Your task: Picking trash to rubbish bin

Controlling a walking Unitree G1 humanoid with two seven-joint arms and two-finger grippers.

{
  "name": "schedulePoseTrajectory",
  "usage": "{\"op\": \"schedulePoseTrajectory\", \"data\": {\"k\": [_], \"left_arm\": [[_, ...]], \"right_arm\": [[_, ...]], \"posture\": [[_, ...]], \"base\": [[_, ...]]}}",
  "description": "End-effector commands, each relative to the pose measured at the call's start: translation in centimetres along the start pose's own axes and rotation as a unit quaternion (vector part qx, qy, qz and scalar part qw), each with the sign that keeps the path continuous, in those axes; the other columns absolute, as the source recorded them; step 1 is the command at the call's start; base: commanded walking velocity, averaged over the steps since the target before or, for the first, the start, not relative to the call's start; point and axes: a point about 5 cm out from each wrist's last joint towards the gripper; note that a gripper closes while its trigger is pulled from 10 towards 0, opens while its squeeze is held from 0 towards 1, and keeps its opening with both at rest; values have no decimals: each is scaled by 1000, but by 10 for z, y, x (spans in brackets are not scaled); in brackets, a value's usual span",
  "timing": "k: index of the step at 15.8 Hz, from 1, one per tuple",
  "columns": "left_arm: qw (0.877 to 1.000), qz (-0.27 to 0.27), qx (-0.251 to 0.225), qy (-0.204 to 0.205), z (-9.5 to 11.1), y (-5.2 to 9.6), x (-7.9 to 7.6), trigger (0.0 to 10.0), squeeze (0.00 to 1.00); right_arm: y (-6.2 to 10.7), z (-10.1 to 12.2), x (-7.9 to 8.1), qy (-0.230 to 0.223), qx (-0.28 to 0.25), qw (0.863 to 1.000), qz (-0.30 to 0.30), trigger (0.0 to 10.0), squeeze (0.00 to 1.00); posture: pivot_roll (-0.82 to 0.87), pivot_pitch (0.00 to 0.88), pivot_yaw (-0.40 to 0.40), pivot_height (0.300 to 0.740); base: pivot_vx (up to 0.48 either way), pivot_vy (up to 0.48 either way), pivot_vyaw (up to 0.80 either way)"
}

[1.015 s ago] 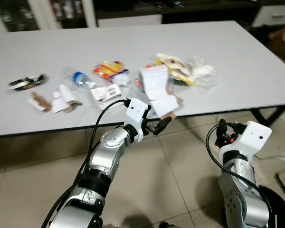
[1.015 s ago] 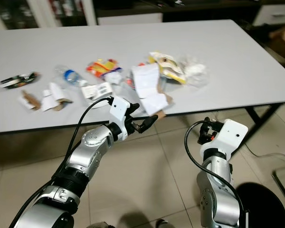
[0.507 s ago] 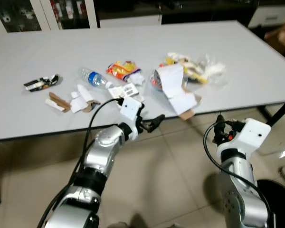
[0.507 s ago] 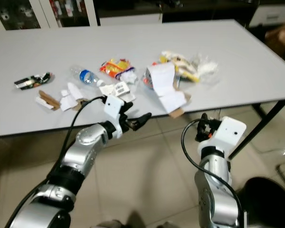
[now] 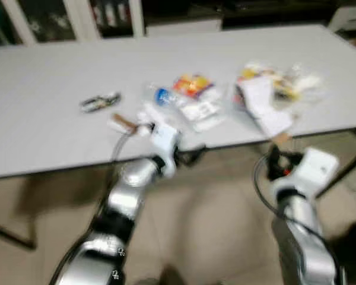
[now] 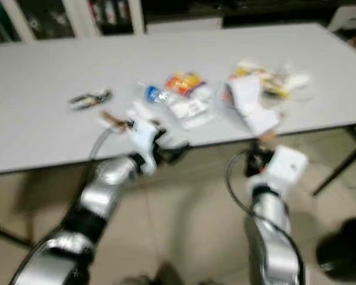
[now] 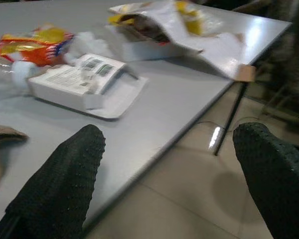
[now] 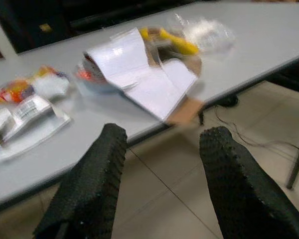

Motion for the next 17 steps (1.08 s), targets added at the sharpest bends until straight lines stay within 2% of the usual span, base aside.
{"op": "schedulePoseTrajectory", "data": {"k": [1, 9, 11, 15, 16, 17], "left_arm": [[1000, -5, -12, -13, 5, -1, 0, 10000, 0], [998, -28, -34, -35, 11, -5, -6, 10000, 0], [998, -26, -41, -41, 13, -6, -6, 10000, 0], [998, -21, -49, -43, 17, -6, -3, 10000, 0], [998, -21, -49, -43, 17, -7, -4, 10000, 0], [998, -22, -49, -44, 17, -7, -4, 10000, 0]], "right_arm": [[0, 3, 3, -5, -6, 1000, 0, 10000, 0], [-2, 5, 3, 7, -8, 1000, 1, 10000, 0], [-3, 8, 3, 15, -21, 1000, -1, 10000, 0], [-6, 11, 2, 29, -28, 999, -33, 10000, 0], [-6, 13, 5, 23, -30, 999, -30, 10000, 0], [-6, 16, 10, 38, -48, 998, -6, 10000, 0]], "posture": [[124, 87, -1, 740], [120, 76, -3, 740], [122, 73, -2, 740], [122, 71, -1, 740], [123, 71, -1, 740], [121, 72, -1, 740]], "base": [[0, 0, 0], [0, 0, -800], [0, 0, 0], [339, 0, 0], [382, 0, 0], [390, 0, 0]]}}
Point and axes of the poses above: a point about 5 cm out from each wrist's last joint towards the gripper, its own y axis pointing back from the gripper into the wrist, its own z axis along the axis of the wrist's last joint, x = y × z, and after that the axes turned 10 degrees about -y, right-handed
